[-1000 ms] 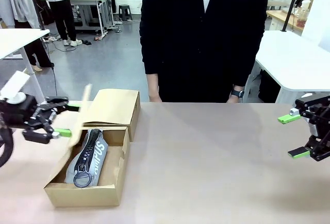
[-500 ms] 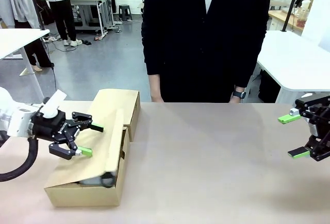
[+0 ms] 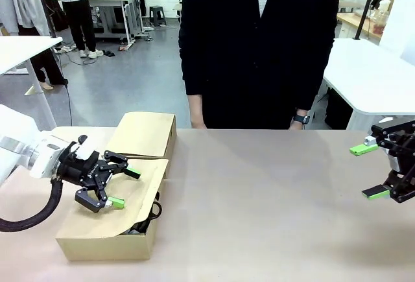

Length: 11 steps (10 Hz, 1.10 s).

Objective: Place items inside the box.
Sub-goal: Close the lid of the Mailer Box closest to the robot.

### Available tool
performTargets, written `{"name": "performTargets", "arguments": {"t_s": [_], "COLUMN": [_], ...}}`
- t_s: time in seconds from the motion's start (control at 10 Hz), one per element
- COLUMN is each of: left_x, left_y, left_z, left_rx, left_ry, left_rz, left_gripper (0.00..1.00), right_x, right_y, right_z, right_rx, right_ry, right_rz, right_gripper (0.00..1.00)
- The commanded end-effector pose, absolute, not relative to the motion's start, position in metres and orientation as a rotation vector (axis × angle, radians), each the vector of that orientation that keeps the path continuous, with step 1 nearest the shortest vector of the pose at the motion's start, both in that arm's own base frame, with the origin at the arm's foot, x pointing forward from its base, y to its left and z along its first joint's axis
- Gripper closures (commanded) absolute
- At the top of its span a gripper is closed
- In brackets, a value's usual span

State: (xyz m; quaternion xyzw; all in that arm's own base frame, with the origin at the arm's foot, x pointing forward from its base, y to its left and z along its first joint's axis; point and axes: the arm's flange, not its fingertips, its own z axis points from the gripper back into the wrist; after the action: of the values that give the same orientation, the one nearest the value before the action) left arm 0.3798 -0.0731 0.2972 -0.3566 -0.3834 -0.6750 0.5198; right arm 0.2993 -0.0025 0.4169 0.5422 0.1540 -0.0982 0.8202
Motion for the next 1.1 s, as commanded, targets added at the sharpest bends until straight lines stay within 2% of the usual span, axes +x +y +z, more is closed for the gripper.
{"name": "performTargets", "arguments": {"t_s": [0.0, 0.3, 0.5, 0.7, 0.9, 1.0], "left_x": [0.285, 0.286, 0.285, 0.276, 0.259, 0.254], "left_y": [-0.073, -0.048, -0.005, 0.037, 0.061, 0.071], "left_z": [0.286, 0.318, 0.356, 0.391, 0.404, 0.404], "left_rx": [-0.817, -0.94, -1.169, -1.236, -1.346, -1.382], "left_ry": [-0.923, -0.997, -0.876, -0.906, -0.66, -0.583], "left_rz": [-1.627, -1.528, -1.295, -1.092, -0.891, -0.824], "left_gripper": [0.0, 0.0, 0.0, 0.0, 0.0, 0.0], "right_x": [0.301, 0.301, 0.301, 0.301, 0.301, 0.301], "right_y": [-0.001, -0.001, -0.001, -0.001, -0.001, -0.001], "right_z": [0.419, 0.419, 0.419, 0.419, 0.419, 0.419], "right_rx": [1.172, 1.172, 1.172, 1.172, 1.172, 1.172], "right_ry": [0.319, 0.319, 0.319, 0.319, 0.319, 0.319], "right_rz": [-0.205, -0.205, -0.205, -0.205, -0.205, -0.205], "right_gripper": [0.0, 0.0, 0.0, 0.0, 0.0, 0.0]}}
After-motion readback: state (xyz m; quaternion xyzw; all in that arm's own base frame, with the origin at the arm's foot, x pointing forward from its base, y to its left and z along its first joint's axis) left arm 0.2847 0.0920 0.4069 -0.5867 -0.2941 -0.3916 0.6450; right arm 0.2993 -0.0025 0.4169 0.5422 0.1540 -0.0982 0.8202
